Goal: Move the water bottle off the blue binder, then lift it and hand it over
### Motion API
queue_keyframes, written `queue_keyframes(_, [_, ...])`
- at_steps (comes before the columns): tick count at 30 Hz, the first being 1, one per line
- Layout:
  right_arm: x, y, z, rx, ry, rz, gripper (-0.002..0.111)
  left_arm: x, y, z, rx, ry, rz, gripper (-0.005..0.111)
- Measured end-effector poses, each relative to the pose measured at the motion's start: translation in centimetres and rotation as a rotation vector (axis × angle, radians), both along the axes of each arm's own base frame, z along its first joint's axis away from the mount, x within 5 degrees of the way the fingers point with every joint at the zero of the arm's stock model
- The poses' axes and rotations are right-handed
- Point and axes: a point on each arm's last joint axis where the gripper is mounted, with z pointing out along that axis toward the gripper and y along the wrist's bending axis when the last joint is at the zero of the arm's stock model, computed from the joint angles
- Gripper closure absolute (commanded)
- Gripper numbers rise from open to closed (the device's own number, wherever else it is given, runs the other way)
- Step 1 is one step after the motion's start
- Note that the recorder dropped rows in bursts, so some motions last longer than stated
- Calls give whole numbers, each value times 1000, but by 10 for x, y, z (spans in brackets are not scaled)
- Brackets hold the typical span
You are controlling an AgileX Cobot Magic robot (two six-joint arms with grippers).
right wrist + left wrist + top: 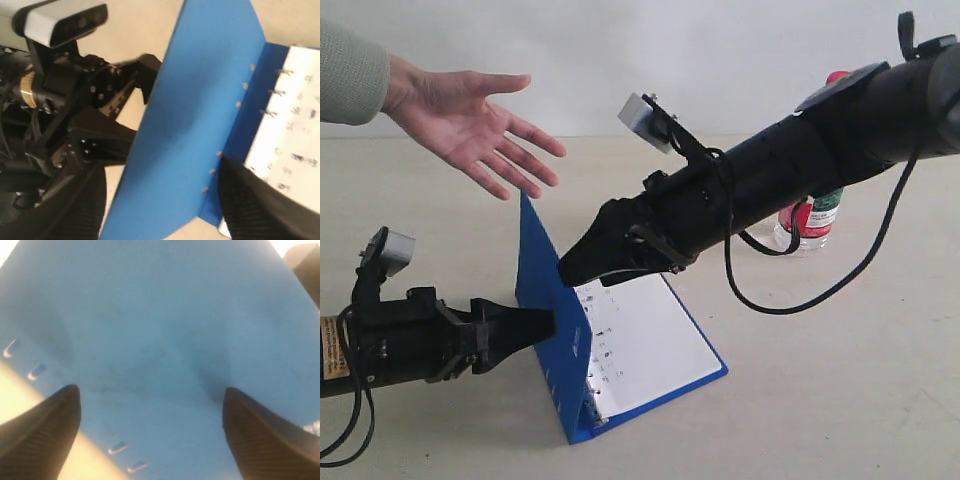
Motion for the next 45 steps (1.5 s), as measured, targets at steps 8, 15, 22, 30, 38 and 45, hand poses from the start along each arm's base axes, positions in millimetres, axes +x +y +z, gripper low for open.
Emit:
queue_keyframes(8, [2, 0, -9, -102, 12, -29, 50, 0, 0, -1, 6, 3, 1, 34])
queue_keyframes(15, [0, 10, -46, -190, 87, -23, 63, -1, 0, -1, 8, 3, -9, 34])
queue_keyframes(22, [7, 9, -49, -214, 55, -90, 109, -2, 1, -4, 30, 48, -4, 34])
queue_keyframes(30, [6, 10, -25, -167, -15, -79, 109, -5, 23, -3, 31, 105, 100, 36])
queue_keyframes(38, [-5, 14, 26, 37, -26, -90, 109, -13, 47, 12, -150, 62, 135, 23])
queue_keyframes(45, [-9, 17, 31, 98, 22, -60, 109, -10, 47, 17, -140, -57, 126, 23])
